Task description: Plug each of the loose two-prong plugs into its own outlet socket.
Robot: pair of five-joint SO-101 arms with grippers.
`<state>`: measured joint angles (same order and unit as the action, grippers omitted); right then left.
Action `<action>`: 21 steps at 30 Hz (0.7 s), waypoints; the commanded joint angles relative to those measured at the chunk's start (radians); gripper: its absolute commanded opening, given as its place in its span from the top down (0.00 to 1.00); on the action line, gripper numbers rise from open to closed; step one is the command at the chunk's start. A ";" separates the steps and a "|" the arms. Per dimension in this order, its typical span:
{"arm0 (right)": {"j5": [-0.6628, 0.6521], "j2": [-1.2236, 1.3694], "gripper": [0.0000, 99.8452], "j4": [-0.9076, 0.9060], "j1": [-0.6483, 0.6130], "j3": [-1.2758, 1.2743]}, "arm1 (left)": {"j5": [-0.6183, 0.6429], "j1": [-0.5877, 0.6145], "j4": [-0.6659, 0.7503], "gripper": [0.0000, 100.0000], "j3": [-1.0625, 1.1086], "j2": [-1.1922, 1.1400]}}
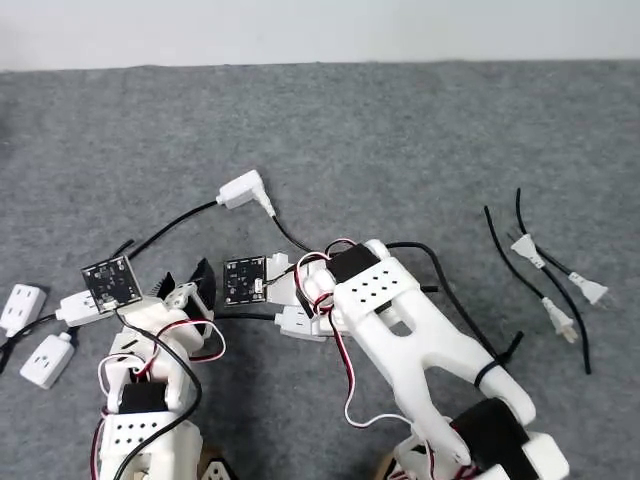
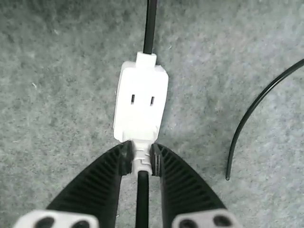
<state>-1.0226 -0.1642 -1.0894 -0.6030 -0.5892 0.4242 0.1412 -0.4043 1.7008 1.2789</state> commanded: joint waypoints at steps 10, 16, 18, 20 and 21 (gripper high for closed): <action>0.138 -0.048 0.64 -0.067 -0.041 0.077 | -0.006 -0.003 -0.003 0.80 -0.013 0.011; 0.137 -0.027 0.63 -0.085 -0.099 0.080 | -0.006 0.020 -0.002 0.80 -0.013 0.012; 0.137 -0.010 0.65 -0.077 -0.101 0.081 | -0.006 0.061 0.000 0.80 -0.018 0.012; 0.141 0.013 0.67 -0.053 -0.101 0.080 | -0.005 0.100 0.009 0.80 -0.022 0.014; 0.141 0.027 0.68 -0.047 -0.101 0.080 | -0.005 0.121 0.015 0.80 -0.025 0.014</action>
<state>-0.8922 -0.1488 -1.1600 -0.6951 -0.5692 0.4242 0.2117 -0.4043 1.7008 1.2789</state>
